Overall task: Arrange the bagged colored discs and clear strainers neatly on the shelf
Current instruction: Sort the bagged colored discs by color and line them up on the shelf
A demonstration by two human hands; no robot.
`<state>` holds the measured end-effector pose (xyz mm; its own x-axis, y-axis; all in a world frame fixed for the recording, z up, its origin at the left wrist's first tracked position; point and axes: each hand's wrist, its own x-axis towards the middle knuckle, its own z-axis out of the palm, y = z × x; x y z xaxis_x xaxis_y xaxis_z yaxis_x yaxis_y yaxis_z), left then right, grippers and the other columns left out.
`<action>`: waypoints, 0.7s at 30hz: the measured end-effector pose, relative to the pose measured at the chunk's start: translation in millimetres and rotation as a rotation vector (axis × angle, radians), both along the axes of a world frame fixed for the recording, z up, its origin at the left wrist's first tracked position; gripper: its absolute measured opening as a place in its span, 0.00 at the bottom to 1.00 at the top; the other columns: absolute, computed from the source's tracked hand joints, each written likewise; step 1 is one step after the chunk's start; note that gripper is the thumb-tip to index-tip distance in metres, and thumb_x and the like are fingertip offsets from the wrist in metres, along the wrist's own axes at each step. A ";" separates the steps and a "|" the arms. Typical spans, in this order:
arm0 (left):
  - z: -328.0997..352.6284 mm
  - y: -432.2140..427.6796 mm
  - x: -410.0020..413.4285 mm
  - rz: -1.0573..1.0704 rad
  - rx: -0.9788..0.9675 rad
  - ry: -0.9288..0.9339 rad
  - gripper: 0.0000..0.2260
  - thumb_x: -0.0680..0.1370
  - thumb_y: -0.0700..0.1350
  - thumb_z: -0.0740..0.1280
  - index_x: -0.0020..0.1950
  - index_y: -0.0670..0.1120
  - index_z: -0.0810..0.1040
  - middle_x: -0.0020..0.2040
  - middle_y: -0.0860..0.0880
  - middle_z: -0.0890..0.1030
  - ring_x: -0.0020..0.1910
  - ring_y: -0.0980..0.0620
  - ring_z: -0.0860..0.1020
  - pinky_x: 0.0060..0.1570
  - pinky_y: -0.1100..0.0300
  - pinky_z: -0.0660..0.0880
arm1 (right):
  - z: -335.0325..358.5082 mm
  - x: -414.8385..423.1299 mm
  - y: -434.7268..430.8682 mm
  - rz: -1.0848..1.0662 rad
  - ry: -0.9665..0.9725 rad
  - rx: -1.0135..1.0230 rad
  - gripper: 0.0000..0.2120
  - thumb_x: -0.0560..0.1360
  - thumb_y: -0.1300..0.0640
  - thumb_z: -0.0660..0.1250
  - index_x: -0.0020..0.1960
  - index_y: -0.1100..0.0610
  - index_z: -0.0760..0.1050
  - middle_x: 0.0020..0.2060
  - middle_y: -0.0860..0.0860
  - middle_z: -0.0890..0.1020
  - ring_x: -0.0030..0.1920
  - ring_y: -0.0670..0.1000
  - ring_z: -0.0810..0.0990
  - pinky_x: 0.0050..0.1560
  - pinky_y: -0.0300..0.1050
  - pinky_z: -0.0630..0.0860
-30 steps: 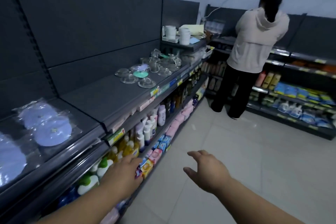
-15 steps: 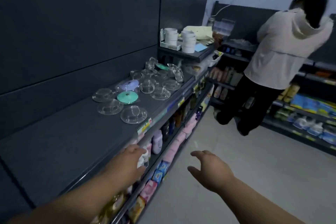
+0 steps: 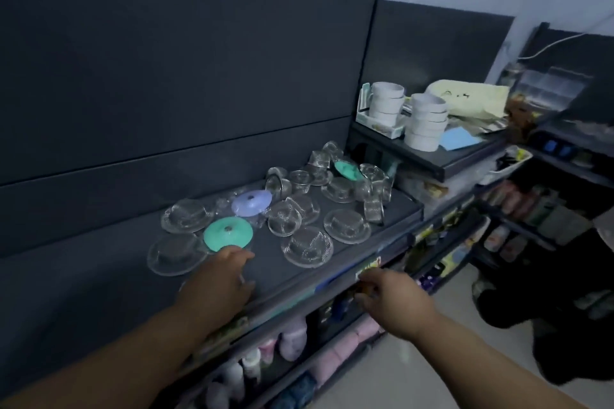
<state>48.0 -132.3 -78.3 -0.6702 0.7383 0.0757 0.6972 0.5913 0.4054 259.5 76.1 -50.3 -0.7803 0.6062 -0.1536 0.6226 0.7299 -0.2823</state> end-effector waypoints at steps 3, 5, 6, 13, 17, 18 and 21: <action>0.4 22.7 -24.8 0.113 -0.050 0.029 0.26 0.72 0.55 0.65 0.69 0.49 0.70 0.71 0.47 0.68 0.67 0.44 0.69 0.66 0.51 0.68 | 2.3 -38.4 25.7 0.056 0.040 -0.014 0.19 0.75 0.45 0.64 0.64 0.46 0.72 0.56 0.49 0.81 0.56 0.50 0.79 0.53 0.45 0.76; -5.9 34.6 -45.4 0.176 -0.038 0.021 0.31 0.70 0.59 0.62 0.70 0.46 0.69 0.71 0.43 0.67 0.68 0.40 0.67 0.69 0.49 0.65 | 1.2 -65.8 37.4 0.115 0.066 -0.007 0.16 0.75 0.44 0.64 0.62 0.45 0.74 0.56 0.48 0.81 0.56 0.50 0.79 0.54 0.46 0.76; -9.6 39.7 -55.0 0.189 -0.064 0.016 0.32 0.71 0.60 0.62 0.71 0.45 0.68 0.72 0.42 0.66 0.70 0.40 0.65 0.70 0.50 0.63 | 0.8 -79.1 41.1 0.133 0.076 -0.010 0.16 0.75 0.44 0.64 0.61 0.45 0.74 0.55 0.47 0.80 0.55 0.50 0.79 0.54 0.46 0.76; -20.3 57.8 -90.7 0.257 -0.282 -0.059 0.46 0.63 0.75 0.58 0.76 0.53 0.53 0.78 0.47 0.53 0.74 0.45 0.57 0.71 0.52 0.54 | 9.8 -172.3 51.3 0.302 0.212 -0.018 0.15 0.74 0.46 0.66 0.60 0.45 0.76 0.55 0.47 0.79 0.52 0.49 0.79 0.54 0.44 0.76; -20.8 62.1 -94.2 0.239 -0.329 -0.052 0.49 0.65 0.72 0.64 0.77 0.54 0.47 0.79 0.49 0.49 0.76 0.47 0.54 0.73 0.52 0.52 | 10.6 -216.8 49.6 0.465 0.224 0.008 0.16 0.73 0.47 0.66 0.60 0.47 0.76 0.57 0.48 0.78 0.57 0.51 0.76 0.58 0.45 0.73; -22.1 62.5 -94.3 0.235 -0.308 -0.062 0.48 0.65 0.70 0.66 0.77 0.54 0.48 0.78 0.49 0.50 0.76 0.47 0.54 0.73 0.53 0.53 | 10.0 -225.8 49.2 0.495 0.197 0.010 0.18 0.72 0.47 0.65 0.62 0.47 0.75 0.59 0.48 0.77 0.58 0.51 0.76 0.59 0.45 0.73; -23.6 64.1 -94.7 0.232 -0.202 -0.109 0.44 0.67 0.62 0.68 0.77 0.52 0.51 0.77 0.53 0.55 0.74 0.51 0.58 0.70 0.60 0.59 | 7.8 -249.8 48.8 0.588 0.135 0.017 0.23 0.73 0.48 0.66 0.67 0.45 0.71 0.64 0.45 0.73 0.63 0.49 0.74 0.61 0.42 0.71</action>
<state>-46.7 -68.1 -101.9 -0.8183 0.5580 -0.1378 0.4937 0.8051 0.3287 9.7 124.9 -42.5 -0.9973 0.0687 -0.0243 0.0729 0.9459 -0.3162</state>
